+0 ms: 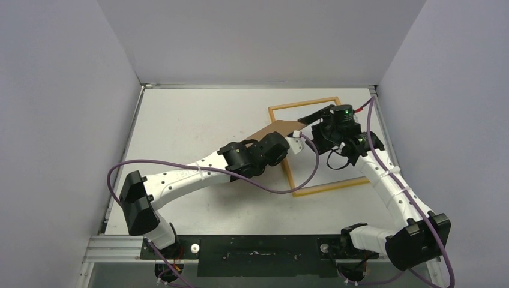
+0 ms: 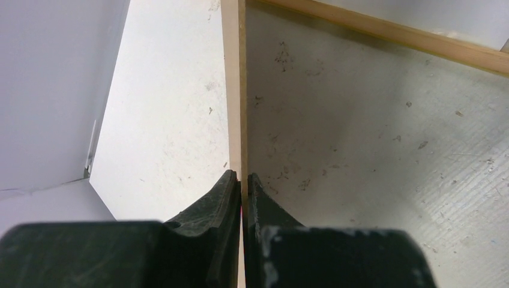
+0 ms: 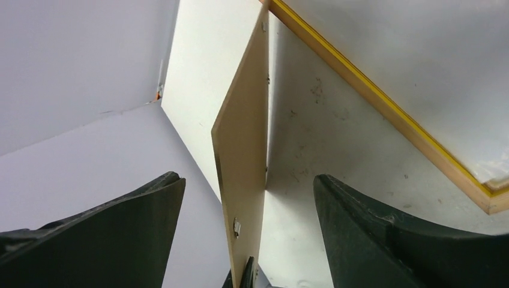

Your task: Put the photo into the frame

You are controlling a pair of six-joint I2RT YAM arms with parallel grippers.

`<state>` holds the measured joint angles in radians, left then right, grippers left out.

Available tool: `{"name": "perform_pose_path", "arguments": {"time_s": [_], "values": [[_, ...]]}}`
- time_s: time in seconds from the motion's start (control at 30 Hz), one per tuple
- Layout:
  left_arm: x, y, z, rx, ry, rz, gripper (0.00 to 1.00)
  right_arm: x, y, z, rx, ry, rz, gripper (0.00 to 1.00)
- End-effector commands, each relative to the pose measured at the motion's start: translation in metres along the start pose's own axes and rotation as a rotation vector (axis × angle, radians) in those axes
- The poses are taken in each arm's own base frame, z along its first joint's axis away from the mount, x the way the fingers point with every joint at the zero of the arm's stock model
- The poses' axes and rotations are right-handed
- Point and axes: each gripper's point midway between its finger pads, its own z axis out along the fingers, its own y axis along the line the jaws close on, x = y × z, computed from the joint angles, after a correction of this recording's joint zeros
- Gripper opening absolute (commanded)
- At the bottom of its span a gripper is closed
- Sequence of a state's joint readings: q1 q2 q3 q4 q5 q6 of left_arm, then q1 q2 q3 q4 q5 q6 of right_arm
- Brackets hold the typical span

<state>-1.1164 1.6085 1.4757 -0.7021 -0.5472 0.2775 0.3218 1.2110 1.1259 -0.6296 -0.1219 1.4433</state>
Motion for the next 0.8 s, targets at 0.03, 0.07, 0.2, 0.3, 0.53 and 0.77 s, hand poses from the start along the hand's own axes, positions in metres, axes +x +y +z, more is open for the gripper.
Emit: {"name": "perform_pose_path", "arguments": {"time_s": [0.03,0.07,0.2,0.3,0.53,0.77], "values": [[-0.013,0.029,-0.012,0.025,-0.049,-0.121,0.0,-0.024,0.072,-0.042,-0.299,-0.066,-0.101,0.81],[-0.015,0.038,-0.014,0.027,-0.057,-0.146,0.0,-0.028,0.083,-0.05,-0.348,-0.076,-0.119,0.81],[-0.018,0.074,-0.021,0.022,-0.084,-0.28,0.0,-0.045,0.101,-0.083,-0.424,-0.196,-0.22,0.79],[-0.014,0.103,-0.028,-0.02,-0.097,-0.387,0.0,-0.051,0.097,-0.091,-0.406,-0.243,-0.286,0.79],[0.006,0.169,-0.049,-0.152,-0.101,-0.615,0.0,-0.048,0.064,-0.054,-0.257,-0.203,-0.424,0.77],[0.021,0.223,-0.085,-0.22,-0.165,-0.884,0.0,-0.003,0.015,0.025,-0.005,0.015,-0.746,0.63]]}}
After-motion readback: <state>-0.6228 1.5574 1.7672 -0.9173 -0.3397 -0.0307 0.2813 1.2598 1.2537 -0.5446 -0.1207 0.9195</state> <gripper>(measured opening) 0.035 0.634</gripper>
